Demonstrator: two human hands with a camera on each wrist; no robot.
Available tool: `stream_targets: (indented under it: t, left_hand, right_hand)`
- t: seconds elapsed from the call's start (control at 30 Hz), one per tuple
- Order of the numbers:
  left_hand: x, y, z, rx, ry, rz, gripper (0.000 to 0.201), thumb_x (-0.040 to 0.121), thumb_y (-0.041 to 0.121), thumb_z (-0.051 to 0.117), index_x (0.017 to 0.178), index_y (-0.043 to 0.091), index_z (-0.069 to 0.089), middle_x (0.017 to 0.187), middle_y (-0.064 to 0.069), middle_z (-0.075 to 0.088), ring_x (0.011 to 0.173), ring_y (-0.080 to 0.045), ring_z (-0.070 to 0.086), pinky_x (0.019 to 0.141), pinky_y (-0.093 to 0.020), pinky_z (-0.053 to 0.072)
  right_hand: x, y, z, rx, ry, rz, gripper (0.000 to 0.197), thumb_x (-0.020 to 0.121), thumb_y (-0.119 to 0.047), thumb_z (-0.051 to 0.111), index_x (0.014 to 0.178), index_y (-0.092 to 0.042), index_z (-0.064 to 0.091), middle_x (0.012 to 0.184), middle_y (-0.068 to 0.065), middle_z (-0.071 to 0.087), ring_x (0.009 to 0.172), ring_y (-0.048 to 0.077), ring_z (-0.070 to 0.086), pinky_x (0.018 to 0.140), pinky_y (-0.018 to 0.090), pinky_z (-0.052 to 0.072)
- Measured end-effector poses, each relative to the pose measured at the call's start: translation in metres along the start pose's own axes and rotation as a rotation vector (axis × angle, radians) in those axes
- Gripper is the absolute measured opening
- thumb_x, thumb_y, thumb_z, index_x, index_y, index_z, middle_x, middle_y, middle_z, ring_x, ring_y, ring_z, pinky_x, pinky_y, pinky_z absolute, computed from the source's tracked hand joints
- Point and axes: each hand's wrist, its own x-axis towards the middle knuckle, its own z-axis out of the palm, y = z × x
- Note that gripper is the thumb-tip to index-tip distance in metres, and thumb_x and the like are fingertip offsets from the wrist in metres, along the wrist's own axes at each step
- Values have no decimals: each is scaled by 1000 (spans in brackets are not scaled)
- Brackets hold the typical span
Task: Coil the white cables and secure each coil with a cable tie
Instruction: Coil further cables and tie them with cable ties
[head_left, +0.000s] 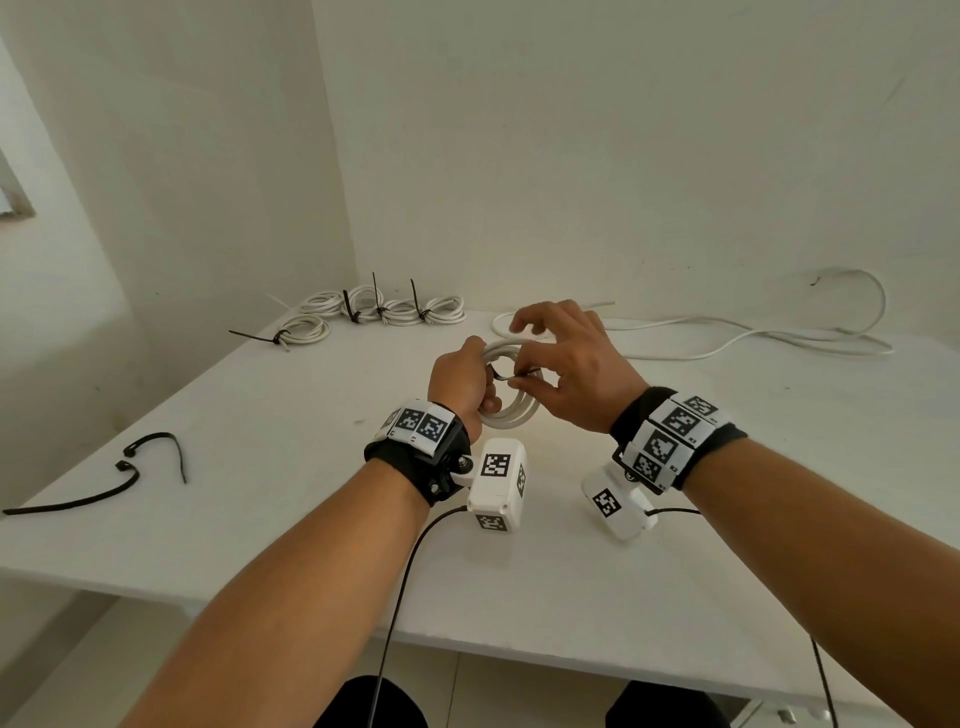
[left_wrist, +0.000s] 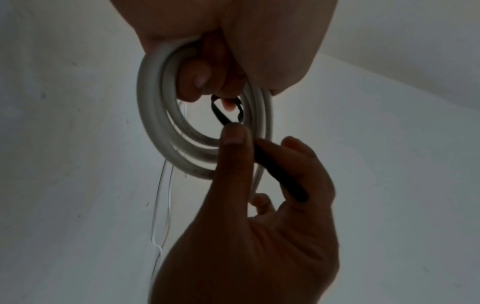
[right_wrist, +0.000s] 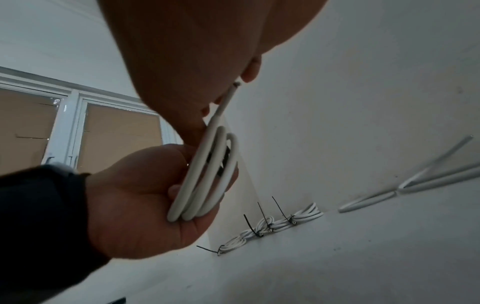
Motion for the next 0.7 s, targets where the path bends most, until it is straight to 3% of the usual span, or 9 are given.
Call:
stream_targets:
  t: [0.07,0.13,0.2,0.33,0.53,0.7]
  left_hand:
    - [0,0,0,34,-34,27,27,92,17,43,68,9,51,44,2,38,43,-16,31,44,-26,28]
    - [-2,0,1,72,-61,51,27,93,16,41,69,9,51,44,2,37,43,-16,30,43,-25,28]
    - [-4,1,3,80,-68,63,26,93,16,40,72,9,53,47,1,37,44,-16,30,42,-24,28]
    - [-5,1,4,84,-61,15,25,93,18,42,75,9,55,53,-2,41,47,-17,34,43,-25,31]
    - [-7,1,0,-30,-129,-156,20,93,18,45,74,11,50,53,0,34,41,-15,28,38,-20,26]
    - [-7,4,-2,-27,-129,-101,26,94,18,50,68,14,48,52,1,30,40,-13,26,40,-21,22]
  right_hand:
    - [2,2,-1,124,-28,57,12,82,-18,78,79,-13,68,120,3,61,95,15,56,79,31,45]
    - [6,2,-1,179,-39,53,11,81,-10,78,78,-8,68,107,5,67,77,10,54,68,26,47]
    - [8,1,0,155,-44,24,9,80,-6,75,77,-6,67,100,6,67,67,12,52,62,28,47]
    - [8,1,2,69,-56,-27,6,79,-5,69,76,-7,64,105,7,64,59,23,56,54,36,51]
    - [6,2,2,82,-67,-29,6,85,-9,66,80,-7,63,104,0,65,68,21,58,57,41,52]
    - [3,-5,0,163,-34,21,11,86,-13,70,80,-10,61,109,-1,66,76,22,62,66,40,52]
